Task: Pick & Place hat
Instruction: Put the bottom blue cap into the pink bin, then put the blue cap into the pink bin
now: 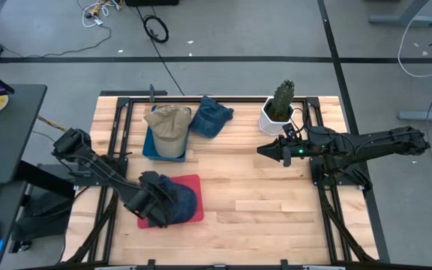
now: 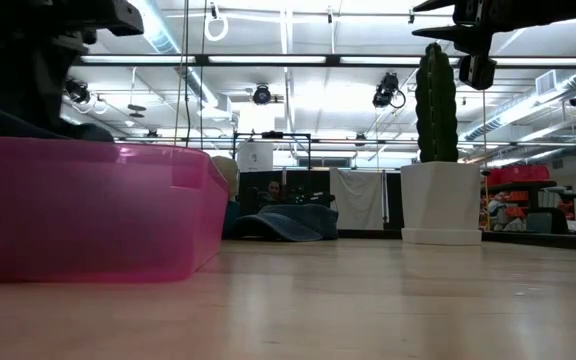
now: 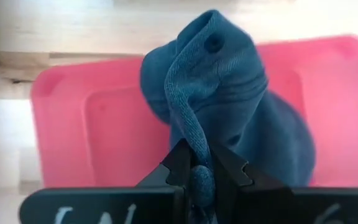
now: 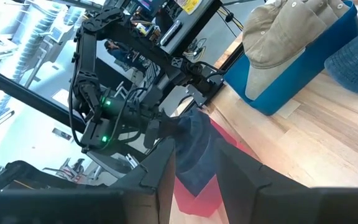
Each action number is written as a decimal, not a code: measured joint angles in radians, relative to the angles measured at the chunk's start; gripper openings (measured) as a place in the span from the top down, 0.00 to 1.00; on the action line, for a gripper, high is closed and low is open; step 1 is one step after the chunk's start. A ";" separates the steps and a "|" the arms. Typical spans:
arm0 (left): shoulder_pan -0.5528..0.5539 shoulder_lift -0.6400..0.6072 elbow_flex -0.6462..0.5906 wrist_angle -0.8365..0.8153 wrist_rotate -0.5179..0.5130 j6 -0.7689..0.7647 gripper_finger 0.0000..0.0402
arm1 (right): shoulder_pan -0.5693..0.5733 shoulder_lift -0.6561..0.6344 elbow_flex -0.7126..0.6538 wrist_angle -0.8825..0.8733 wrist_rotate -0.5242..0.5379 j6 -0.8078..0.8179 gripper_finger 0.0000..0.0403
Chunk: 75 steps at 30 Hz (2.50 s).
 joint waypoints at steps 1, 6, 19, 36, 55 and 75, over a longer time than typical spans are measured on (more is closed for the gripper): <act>-0.007 0.000 0.000 -0.004 0.009 0.000 0.91 | 0.000 0.000 0.000 0.000 0.000 0.000 0.72; -0.039 0.000 0.000 -0.049 0.065 -0.001 0.91 | 0.000 0.000 0.000 0.000 0.000 0.000 0.72; -0.066 0.000 0.000 -0.153 0.163 -0.001 0.91 | 0.000 0.000 0.000 0.000 0.000 0.000 0.72; -0.076 0.020 0.001 -0.109 0.135 0.012 0.67 | 0.000 0.000 0.000 -0.019 0.000 0.018 0.72; -0.082 0.004 0.337 -0.288 0.027 0.536 0.23 | 0.000 0.000 0.000 -0.017 -0.029 0.019 0.59; 0.275 0.004 0.496 -0.050 -0.462 1.982 0.26 | 0.028 0.000 0.000 0.023 -0.200 0.111 0.65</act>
